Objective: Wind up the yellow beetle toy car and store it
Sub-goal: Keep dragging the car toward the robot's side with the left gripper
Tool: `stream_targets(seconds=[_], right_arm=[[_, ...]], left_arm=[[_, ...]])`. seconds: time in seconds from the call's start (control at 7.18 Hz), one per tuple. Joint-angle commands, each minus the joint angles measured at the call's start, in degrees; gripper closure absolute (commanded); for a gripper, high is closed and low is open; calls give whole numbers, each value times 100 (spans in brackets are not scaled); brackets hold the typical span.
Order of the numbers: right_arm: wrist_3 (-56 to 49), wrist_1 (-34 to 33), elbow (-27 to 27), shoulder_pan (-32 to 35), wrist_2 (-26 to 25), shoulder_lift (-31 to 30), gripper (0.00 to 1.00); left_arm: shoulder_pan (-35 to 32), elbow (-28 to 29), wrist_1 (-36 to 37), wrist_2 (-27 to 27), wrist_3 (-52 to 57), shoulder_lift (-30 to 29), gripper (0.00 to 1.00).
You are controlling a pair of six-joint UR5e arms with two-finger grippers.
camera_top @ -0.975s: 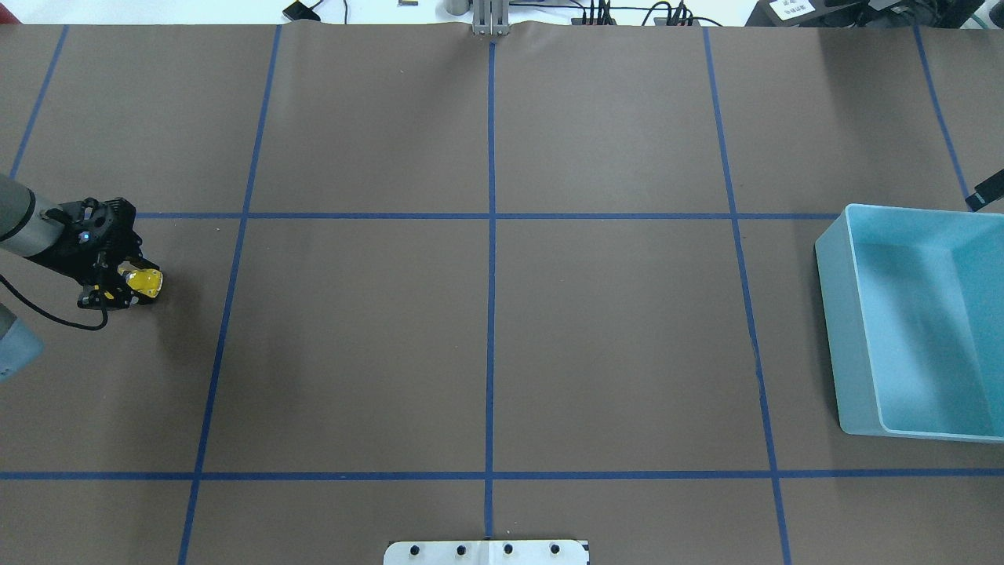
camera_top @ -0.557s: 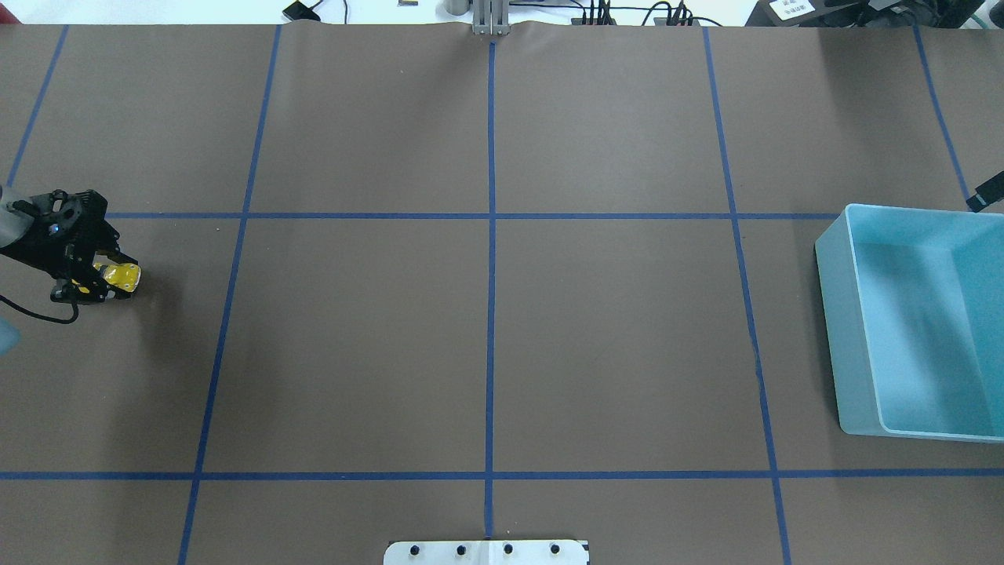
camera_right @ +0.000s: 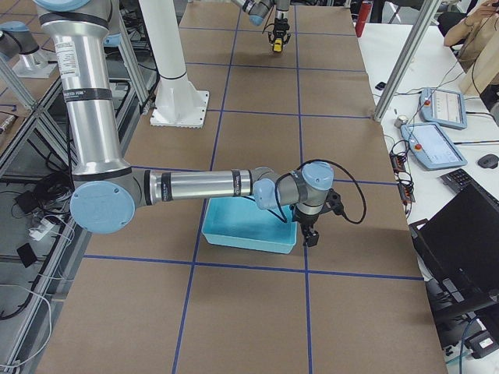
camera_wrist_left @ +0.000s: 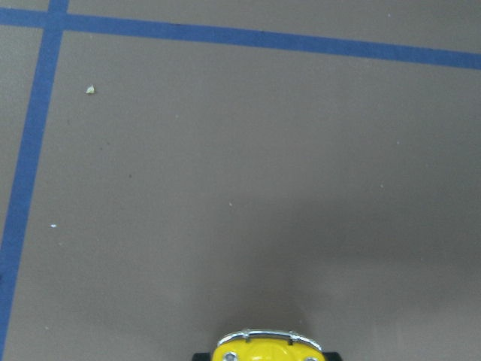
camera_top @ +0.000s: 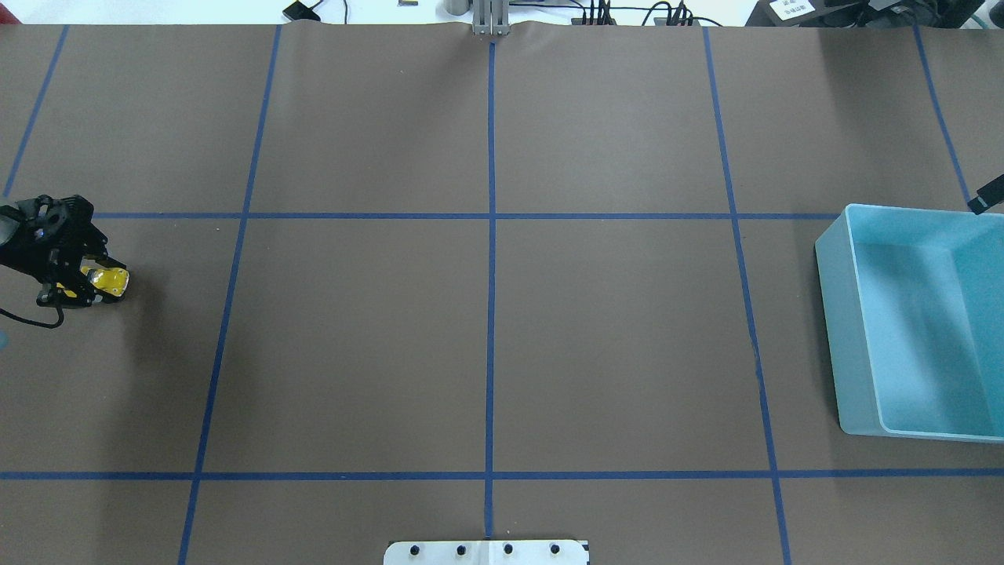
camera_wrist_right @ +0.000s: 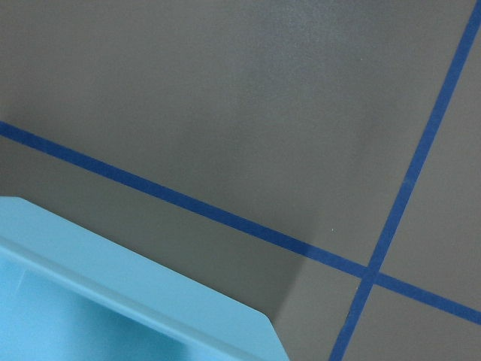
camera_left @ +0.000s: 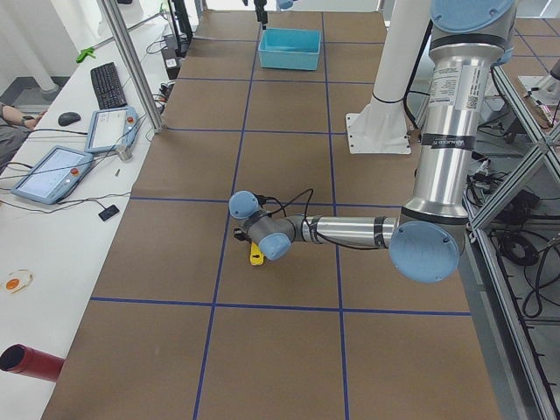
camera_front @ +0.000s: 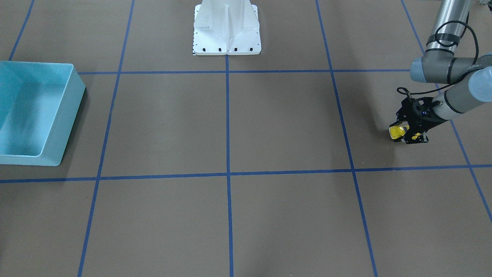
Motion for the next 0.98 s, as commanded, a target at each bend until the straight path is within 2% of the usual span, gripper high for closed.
stream_targets(seconds=[0.0, 0.84], right_arm=[[0, 0, -1, 0, 0, -1, 0], [0, 0, -1, 0, 0, -27, 0]], left_arm=[[-30, 62, -82, 0, 43, 4, 100], [-206, 228, -258, -88, 411, 180, 100]])
